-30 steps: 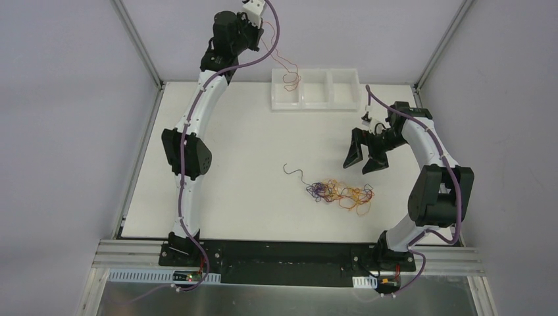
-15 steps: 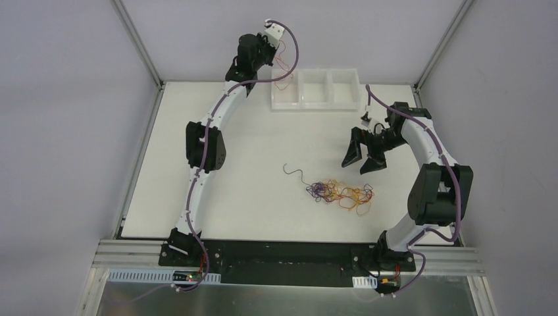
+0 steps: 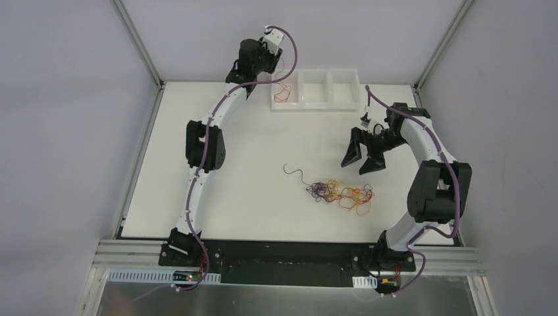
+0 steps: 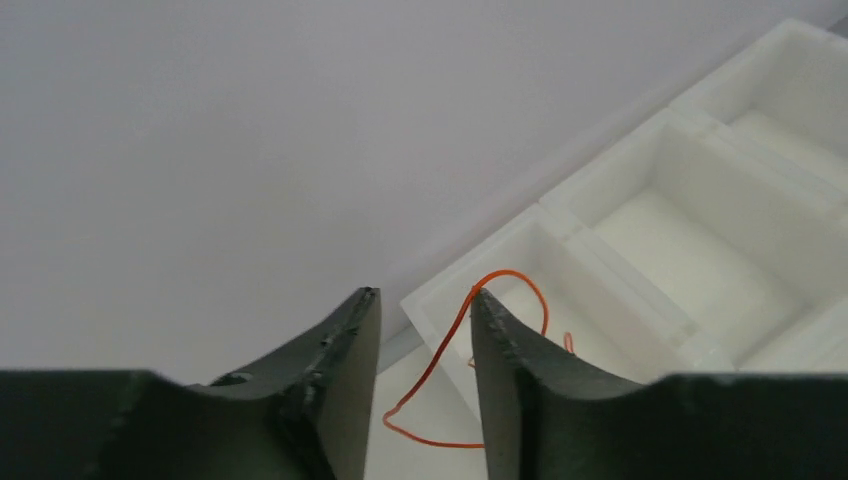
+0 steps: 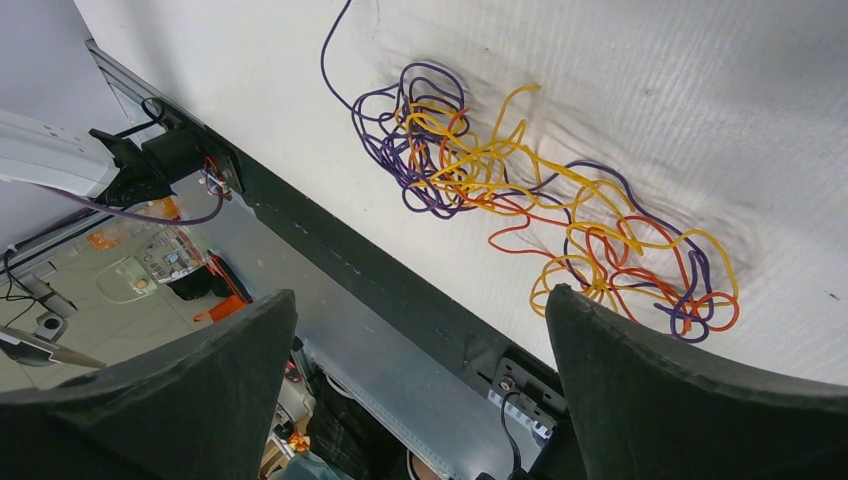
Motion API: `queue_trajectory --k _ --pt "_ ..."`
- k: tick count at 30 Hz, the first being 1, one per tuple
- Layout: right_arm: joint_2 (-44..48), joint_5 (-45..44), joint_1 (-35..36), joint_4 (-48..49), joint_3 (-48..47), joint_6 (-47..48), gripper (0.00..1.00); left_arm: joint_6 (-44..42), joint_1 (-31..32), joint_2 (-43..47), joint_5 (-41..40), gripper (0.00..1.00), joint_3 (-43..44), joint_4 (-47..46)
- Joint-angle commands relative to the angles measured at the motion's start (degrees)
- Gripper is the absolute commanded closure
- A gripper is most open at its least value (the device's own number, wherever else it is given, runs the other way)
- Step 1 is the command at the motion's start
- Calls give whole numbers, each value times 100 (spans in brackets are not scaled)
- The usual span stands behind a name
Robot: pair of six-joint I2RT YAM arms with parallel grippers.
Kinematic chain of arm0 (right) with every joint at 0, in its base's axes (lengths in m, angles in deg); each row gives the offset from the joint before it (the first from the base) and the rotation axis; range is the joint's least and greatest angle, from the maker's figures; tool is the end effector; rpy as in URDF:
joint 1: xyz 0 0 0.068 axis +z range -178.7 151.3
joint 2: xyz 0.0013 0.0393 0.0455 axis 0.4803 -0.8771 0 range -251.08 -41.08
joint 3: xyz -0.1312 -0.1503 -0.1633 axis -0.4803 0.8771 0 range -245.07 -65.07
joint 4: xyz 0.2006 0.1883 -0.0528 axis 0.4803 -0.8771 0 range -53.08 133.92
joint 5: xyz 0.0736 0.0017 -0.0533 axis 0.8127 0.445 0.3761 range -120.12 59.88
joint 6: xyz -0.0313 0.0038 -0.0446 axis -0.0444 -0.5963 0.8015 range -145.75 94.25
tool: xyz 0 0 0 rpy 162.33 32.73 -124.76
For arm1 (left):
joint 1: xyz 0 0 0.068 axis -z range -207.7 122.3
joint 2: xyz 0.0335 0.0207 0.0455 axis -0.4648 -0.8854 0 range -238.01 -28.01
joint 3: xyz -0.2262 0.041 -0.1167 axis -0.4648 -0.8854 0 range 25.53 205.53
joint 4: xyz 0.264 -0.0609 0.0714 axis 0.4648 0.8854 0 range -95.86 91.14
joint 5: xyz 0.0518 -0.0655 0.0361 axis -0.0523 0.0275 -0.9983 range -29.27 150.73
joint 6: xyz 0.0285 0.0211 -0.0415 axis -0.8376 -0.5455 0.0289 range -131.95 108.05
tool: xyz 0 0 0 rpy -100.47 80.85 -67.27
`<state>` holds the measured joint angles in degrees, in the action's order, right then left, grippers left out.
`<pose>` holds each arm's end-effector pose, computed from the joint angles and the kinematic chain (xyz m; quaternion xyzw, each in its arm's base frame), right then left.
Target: Untangle the cables
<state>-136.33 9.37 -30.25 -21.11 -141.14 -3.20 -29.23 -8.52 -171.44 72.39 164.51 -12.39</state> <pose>0.3234 0.0145 0.2289 -0.1881 0.9212 0.3200 0.1169 0.5625 -0.2035 0.3048 0.2855 0.6331 -0.0824 0.7148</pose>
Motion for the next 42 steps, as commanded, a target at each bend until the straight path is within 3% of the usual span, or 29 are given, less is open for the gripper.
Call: queue_trajectory --k 1,7,12,15,18,20,27,31,37,42 --pt "67 55 -32 -272 -182 66 1 200 51 673 258 53 -29 341" --pt "236 -430 -22 -474 -46 333 2 483 36 1561 446 34 -684 1033" --pt "296 -788 -20 -467 185 483 3 663 -28 2181 1082 8 -962 2313" --pt "301 -837 -6 -456 251 533 5 951 -62 2437 1188 10 -1097 2938" --pt "337 -1046 104 -263 390 658 6 1382 -221 2899 2103 8 -1606 3360" --pt "300 -1264 207 -19 493 685 6 1350 -224 3445 2657 1 -2400 3391" --pt "-448 -1249 976 161 497 785 9 1989 -167 4984 3614 1 -5195 3266" --pt "-775 -898 1225 195 432 759 15 2680 135 5399 3864 5 -6484 2604" --pt "-1164 -255 1244 35 400 711 27 4672 1061 5249 3868 6 -7980 20" --pt "-1325 5 1246 77 478 556 36 5440 1830 4555 3564 9 -8120 -1194"
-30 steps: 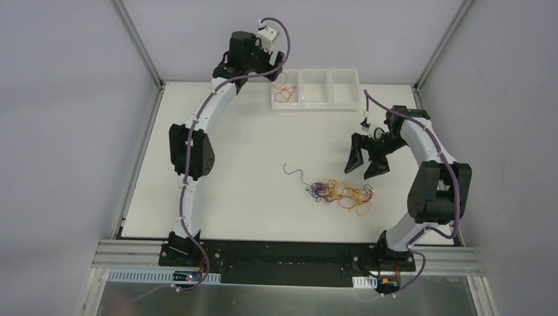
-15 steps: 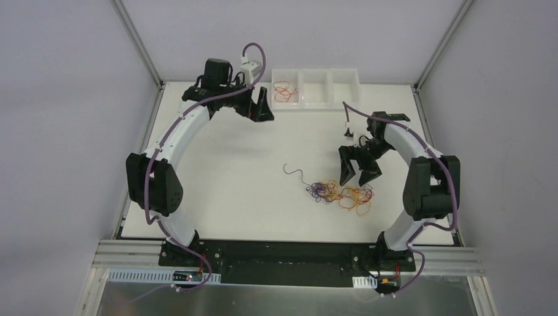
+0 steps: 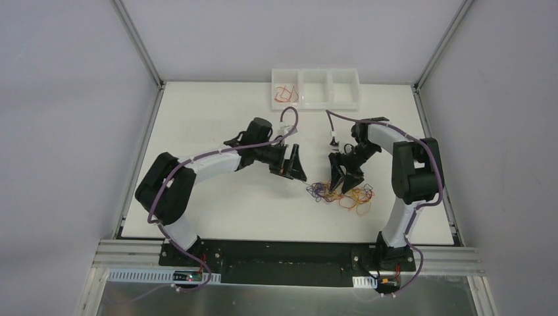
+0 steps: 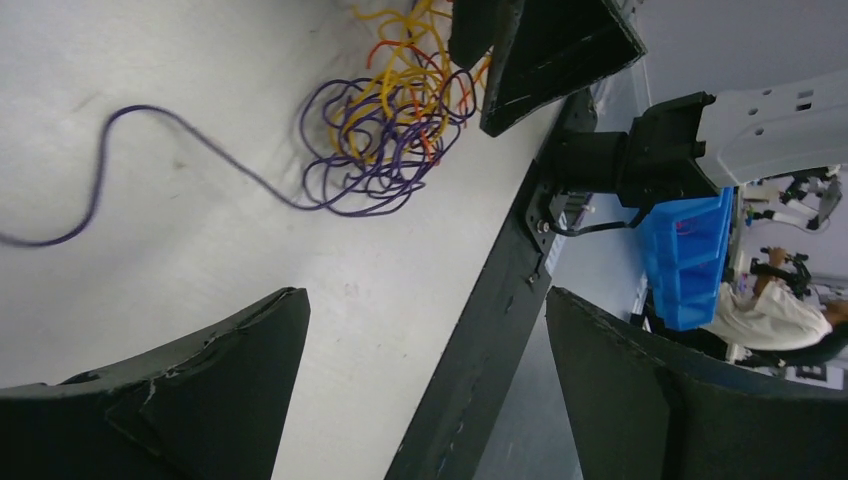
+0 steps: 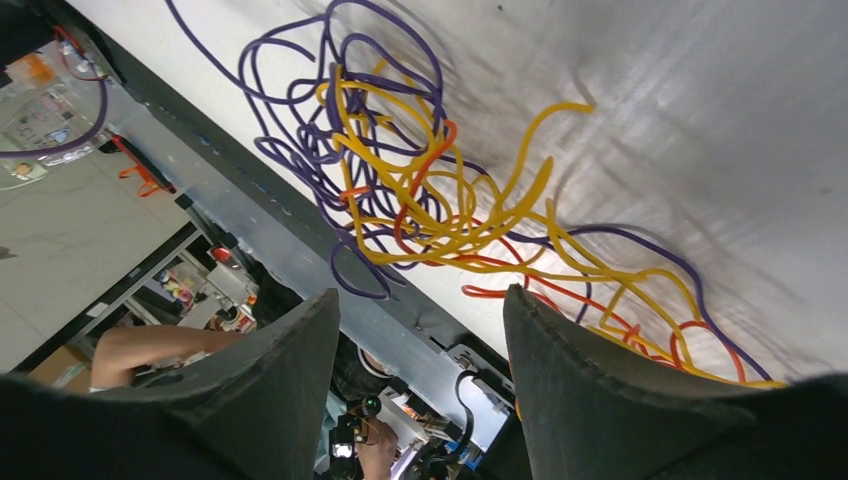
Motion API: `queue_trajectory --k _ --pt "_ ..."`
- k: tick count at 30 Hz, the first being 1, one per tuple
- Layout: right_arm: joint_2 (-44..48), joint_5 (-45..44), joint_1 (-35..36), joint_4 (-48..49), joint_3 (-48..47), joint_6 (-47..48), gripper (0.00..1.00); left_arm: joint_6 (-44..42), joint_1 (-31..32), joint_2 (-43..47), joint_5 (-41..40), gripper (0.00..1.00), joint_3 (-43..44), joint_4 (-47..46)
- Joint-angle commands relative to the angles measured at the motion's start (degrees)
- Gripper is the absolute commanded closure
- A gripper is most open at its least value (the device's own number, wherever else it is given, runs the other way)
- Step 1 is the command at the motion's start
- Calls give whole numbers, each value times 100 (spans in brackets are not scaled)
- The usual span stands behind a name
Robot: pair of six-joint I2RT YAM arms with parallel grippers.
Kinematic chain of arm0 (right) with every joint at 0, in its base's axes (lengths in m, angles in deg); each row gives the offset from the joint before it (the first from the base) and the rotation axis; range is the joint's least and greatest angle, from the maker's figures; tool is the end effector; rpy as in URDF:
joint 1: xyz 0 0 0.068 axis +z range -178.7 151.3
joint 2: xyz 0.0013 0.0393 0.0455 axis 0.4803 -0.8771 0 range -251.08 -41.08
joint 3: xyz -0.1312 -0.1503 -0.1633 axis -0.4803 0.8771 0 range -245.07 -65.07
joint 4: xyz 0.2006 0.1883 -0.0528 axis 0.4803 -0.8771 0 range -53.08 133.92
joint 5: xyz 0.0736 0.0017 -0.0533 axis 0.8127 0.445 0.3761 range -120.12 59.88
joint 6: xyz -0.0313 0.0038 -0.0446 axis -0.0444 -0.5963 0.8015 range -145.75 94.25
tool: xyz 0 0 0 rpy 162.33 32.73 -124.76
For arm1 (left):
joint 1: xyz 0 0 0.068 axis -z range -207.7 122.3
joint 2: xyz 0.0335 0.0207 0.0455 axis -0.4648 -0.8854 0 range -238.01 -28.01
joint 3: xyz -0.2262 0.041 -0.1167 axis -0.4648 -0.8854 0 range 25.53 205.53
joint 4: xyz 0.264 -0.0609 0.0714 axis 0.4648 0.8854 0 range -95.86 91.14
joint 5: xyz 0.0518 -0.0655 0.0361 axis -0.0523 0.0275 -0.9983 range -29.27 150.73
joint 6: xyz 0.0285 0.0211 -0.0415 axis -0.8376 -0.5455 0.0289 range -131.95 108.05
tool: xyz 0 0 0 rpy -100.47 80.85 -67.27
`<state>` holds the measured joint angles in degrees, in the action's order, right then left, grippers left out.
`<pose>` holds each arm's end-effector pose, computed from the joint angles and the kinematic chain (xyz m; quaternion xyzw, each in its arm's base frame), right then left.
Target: Untangle the cables
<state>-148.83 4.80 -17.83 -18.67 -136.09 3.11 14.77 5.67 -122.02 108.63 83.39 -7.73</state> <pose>0.3173 0.0823 0.1373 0.3002 -0.9025 -0.3074 0.0298 0.2925 -0.2252 0.1980 0.2362 0.7956 -0.5245 0.1899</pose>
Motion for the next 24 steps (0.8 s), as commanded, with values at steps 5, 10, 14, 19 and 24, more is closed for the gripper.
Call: queue_trajectory --k 5,10,14,19,24 --pt "-146 525 5 -87 21 -138 41 1020 804 -1165 -316 14 368 -2195" --pt "-182 408 3 63 133 -286 44 1023 1057 -1735 -399 27 658 -2307" --pt "-282 150 3 259 253 -508 53 984 1080 -1975 -444 39 606 -2424" --pt "-352 1 3 392 271 -666 59 1303 1096 -2035 -418 54 472 -2950" --pt "-442 32 2 423 149 -823 64 1442 1218 -2117 -213 75 619 -3244"
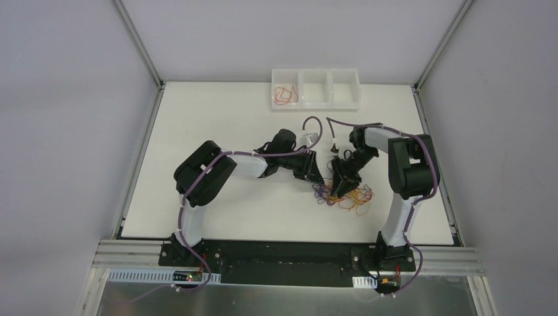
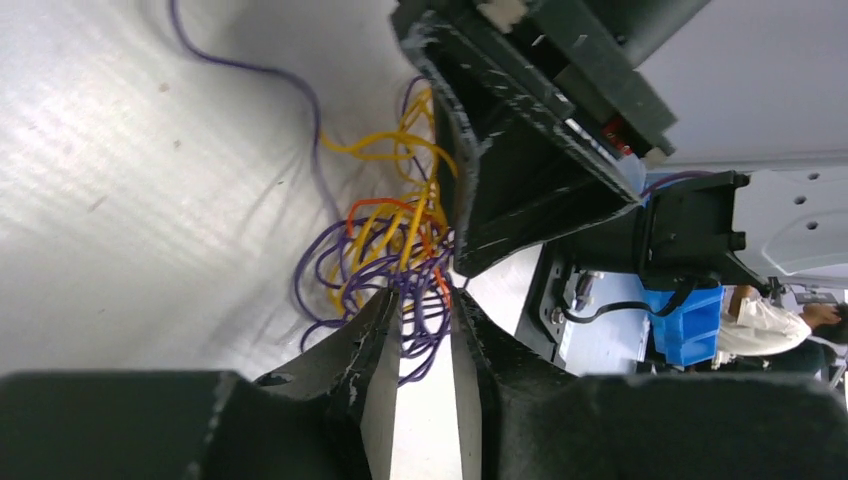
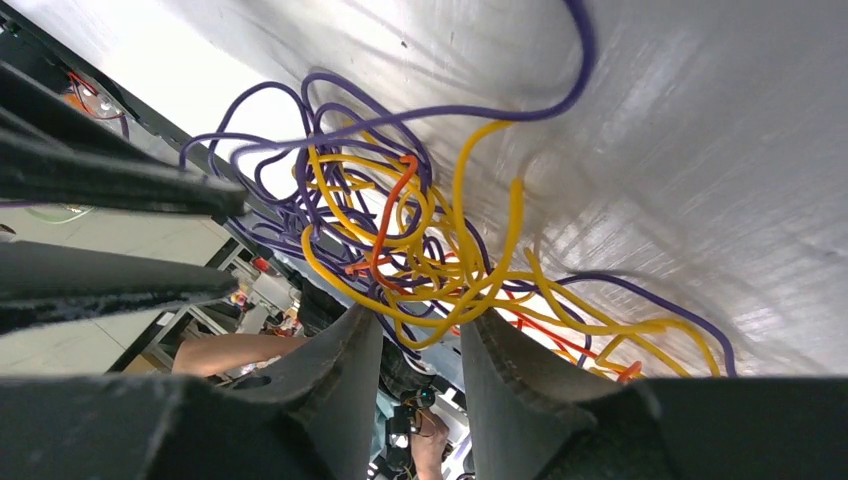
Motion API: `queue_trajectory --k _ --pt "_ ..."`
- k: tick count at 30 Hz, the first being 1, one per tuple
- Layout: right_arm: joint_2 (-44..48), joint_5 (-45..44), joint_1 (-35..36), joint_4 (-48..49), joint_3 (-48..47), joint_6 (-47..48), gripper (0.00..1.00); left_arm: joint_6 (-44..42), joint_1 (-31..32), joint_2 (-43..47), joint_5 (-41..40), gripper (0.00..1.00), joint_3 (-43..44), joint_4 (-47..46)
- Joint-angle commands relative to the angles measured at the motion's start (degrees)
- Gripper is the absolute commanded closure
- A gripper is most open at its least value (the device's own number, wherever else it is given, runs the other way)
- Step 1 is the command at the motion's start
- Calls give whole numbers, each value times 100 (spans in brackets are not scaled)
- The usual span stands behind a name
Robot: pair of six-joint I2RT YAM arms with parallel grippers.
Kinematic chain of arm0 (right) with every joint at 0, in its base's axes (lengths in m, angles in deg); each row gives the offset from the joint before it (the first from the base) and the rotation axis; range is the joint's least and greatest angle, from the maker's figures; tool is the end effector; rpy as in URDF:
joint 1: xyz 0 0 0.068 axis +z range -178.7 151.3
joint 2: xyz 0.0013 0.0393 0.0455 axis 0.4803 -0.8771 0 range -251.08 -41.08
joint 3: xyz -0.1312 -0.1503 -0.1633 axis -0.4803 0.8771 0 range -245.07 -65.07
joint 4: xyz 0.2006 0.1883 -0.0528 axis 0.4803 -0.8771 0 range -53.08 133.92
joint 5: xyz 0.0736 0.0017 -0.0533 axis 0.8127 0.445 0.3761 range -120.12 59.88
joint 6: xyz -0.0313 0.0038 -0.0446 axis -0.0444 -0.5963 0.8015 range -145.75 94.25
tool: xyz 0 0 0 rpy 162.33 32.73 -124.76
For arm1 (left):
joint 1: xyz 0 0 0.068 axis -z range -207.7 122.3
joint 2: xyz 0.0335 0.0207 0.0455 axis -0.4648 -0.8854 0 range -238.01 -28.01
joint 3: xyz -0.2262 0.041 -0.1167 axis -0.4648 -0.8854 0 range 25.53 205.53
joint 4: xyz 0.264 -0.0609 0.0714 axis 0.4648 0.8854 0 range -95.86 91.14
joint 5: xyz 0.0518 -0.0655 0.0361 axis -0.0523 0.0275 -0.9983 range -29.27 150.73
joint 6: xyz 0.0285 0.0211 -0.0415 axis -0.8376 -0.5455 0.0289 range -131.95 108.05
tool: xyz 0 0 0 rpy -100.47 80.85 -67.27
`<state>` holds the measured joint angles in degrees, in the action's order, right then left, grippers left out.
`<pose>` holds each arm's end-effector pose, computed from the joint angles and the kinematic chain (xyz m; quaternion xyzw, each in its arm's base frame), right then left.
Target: Untangle the cables
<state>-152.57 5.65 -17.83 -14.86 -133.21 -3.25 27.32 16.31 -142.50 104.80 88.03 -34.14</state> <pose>0.3132 0.0819 0.1052 0.2407 -0.9158 -0.3139 0.0691 0.2882 -0.3138 0.1275 0.2370 0.7670 -0.5715 0.1700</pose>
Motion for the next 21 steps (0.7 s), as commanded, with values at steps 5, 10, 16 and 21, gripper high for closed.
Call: queue_trajectory --k 5,10,16,21 --pt "-93 45 9 47 -142 -227 67 212 285 -70 156 79 85 -636" --pt "-91 11 15 43 -147 -236 67 200 291 -86 84 79 -88 -565" --pt "-90 -79 24 156 -206 -360 72 160 290 -35 23 83 -28 -276" --pt "-21 -525 145 354 -221 -575 72 448 288 274 272 100 248 -98"
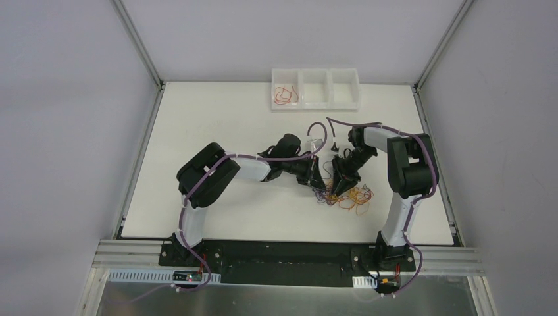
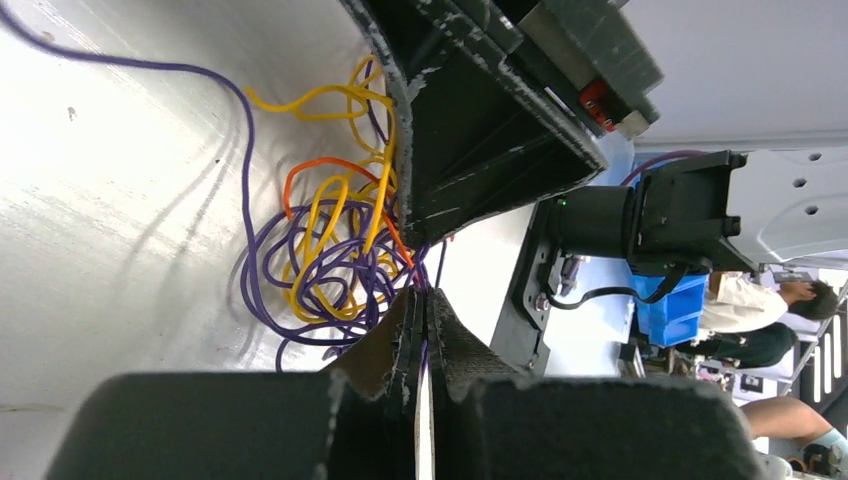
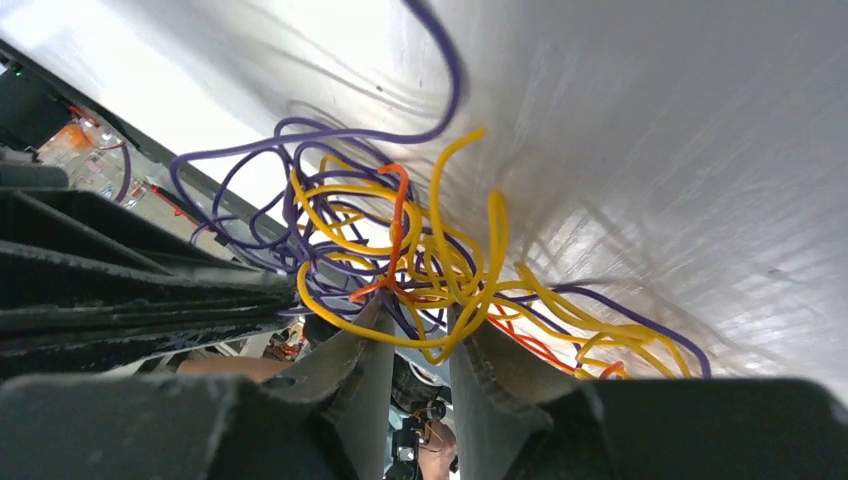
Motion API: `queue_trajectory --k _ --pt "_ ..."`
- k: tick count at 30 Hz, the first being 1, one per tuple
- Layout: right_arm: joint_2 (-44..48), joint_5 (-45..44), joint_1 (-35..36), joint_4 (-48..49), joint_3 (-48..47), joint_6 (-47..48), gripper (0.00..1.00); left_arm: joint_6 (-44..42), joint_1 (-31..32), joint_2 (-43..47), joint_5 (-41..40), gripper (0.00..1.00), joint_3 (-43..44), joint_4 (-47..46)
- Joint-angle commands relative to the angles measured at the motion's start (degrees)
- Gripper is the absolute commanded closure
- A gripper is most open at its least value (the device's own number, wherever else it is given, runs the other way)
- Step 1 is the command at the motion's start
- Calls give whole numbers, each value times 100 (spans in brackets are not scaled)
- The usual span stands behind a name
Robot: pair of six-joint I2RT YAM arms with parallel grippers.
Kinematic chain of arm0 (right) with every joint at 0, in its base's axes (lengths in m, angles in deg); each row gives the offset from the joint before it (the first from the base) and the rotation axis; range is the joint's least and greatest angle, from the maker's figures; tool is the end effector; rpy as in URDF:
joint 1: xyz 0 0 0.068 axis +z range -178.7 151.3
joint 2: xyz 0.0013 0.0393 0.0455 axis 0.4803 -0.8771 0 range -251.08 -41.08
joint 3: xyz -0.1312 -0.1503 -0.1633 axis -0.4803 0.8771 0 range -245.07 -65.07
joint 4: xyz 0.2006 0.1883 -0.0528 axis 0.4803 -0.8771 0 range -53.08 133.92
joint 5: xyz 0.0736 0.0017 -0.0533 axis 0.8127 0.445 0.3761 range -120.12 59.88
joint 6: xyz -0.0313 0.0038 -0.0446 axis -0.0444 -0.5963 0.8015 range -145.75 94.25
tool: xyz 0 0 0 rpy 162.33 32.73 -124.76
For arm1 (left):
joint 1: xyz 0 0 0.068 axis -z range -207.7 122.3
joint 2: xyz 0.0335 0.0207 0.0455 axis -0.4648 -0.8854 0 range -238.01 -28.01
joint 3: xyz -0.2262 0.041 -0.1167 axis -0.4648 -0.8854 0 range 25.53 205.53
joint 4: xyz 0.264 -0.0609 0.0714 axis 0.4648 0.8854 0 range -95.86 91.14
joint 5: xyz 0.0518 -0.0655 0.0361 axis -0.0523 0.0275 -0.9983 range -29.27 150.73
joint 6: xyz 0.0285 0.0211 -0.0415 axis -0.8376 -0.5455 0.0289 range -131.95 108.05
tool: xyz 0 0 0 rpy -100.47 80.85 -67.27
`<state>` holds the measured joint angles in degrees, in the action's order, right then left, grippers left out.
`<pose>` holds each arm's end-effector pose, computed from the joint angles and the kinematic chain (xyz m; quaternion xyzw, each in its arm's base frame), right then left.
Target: Untangle the cables
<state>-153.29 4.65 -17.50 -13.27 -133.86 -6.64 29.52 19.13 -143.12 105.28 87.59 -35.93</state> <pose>0.3181 0.0843 0.1028 0.2218 -0.9244 -0.3028 0.0675 0.2719 -0.3274 0.1238 0.2451 0.7610 -0.5826 0.1463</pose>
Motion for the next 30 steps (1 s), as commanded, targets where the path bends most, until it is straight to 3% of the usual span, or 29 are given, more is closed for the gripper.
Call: queue_trajectory --k 1,7,14,24,30 --pt "64 -589 145 227 -165 -280 72 314 10 456 340 100 361 159" --pt "135 -1231 172 354 -149 -395 72 661 -73 1732 841 100 422 561" --pt "133 -1493 173 376 -155 -396 71 897 -665 2882 1171 100 641 758" --pt "94 -1749 173 382 -142 -340 69 1629 -2247 3056 1398 100 3037 495" --pt "21 -1684 173 355 -270 -382 67 1894 -2717 2912 1211 100 4024 280"
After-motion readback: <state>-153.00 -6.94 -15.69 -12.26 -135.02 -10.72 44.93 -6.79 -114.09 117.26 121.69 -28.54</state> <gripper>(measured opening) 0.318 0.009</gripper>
